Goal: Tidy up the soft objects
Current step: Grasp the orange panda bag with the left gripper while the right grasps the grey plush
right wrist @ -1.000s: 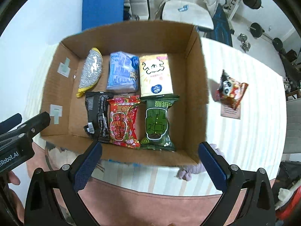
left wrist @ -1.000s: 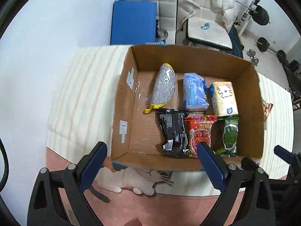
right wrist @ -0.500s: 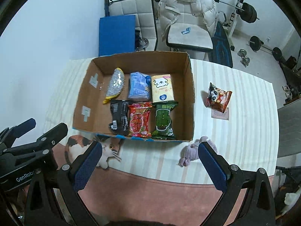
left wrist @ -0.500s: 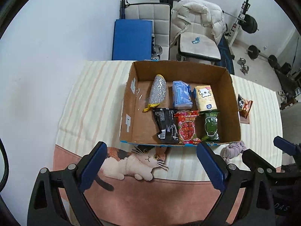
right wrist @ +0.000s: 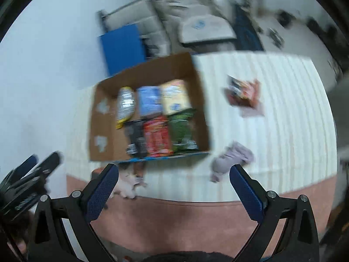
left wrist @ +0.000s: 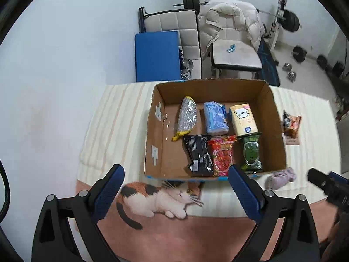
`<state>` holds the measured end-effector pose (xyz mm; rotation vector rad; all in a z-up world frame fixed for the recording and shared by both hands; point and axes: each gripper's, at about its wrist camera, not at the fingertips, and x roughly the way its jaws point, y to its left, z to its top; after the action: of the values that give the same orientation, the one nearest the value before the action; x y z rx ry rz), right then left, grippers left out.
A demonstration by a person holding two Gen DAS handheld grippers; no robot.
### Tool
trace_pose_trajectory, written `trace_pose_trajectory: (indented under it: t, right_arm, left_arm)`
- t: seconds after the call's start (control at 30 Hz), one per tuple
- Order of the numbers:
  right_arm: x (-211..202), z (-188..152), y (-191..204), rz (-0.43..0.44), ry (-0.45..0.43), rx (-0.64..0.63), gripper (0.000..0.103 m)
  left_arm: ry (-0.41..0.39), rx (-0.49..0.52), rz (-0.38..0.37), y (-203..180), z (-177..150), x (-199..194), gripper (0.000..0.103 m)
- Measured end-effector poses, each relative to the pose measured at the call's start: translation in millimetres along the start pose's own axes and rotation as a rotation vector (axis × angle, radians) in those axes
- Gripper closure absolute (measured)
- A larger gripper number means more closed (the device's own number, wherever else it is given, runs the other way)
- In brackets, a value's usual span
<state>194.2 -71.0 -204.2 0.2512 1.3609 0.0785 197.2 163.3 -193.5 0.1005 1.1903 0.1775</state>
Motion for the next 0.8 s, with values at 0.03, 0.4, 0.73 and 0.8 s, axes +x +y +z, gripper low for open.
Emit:
trace_pose_trajectory:
  t: [0.03,0.4,0.73,0.8]
  right_arm:
    - [8.4,1.6,-18.6,-0.015,0.014,0.051,0.000]
    - [155.1,-5.6,-161.3,0.048,0.275,0.529,0.000]
    - [204.4,-22.9,-178.0,0.116,0.352,0.606,0.061]
    - [201.2,-22.1,-188.9,0.130,0.357,0.607,0.061]
  left_arm:
    - [-0.005,0.023,0.021,-9.7,3.8,6.6,0.005]
    - [0.059,0.257,0.079,-117.8,42.3,74.2,0.005]
    - [0.006,0.523,0.037,-227.9,88.4,78.1,0.005]
    - [0.004,0.588,0.032,-253.1,93.5,81.6,0.005]
